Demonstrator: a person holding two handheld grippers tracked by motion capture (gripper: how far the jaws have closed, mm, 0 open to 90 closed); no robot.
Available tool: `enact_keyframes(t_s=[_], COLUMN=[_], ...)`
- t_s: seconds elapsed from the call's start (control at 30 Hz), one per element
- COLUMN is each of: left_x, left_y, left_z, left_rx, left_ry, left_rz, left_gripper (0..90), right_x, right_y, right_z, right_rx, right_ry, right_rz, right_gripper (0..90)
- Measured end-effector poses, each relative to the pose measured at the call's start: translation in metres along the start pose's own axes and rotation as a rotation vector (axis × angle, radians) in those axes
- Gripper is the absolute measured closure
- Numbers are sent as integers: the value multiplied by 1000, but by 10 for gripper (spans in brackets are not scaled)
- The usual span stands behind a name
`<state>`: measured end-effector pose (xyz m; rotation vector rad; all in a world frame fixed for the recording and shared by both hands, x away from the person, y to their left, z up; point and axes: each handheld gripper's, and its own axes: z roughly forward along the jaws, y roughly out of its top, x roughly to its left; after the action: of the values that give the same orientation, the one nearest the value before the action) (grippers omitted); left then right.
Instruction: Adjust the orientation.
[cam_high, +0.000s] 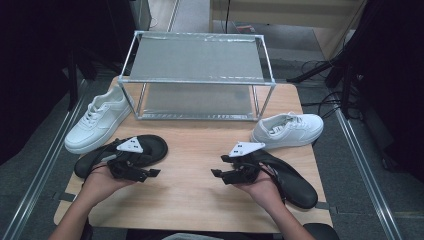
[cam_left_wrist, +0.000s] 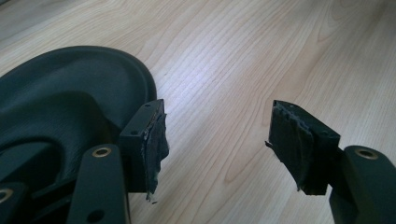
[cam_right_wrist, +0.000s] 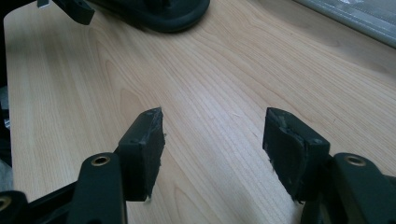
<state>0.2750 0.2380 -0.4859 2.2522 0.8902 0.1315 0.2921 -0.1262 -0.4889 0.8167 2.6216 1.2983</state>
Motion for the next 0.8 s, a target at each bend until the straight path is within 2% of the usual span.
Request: enact_keyframes(t_s=[0.3, 0.37, 0.8], left_x=[6, 8, 21], left_y=[-10, -13, -27], left_z=[-16, -20, -38], left_rx=[-25, -30, -51], left_ry=[29, 44, 102], left_rz=[-22, -33, -88], left_gripper=[373, 373, 374], right_x=[0, 1, 2], right_y=[4, 6, 9], right_z=[7, 9, 15], right_rx=[4, 7, 22], right_ry=[20, 31, 44], right_rz=[1, 13, -2], right_gripper=[391, 391, 395])
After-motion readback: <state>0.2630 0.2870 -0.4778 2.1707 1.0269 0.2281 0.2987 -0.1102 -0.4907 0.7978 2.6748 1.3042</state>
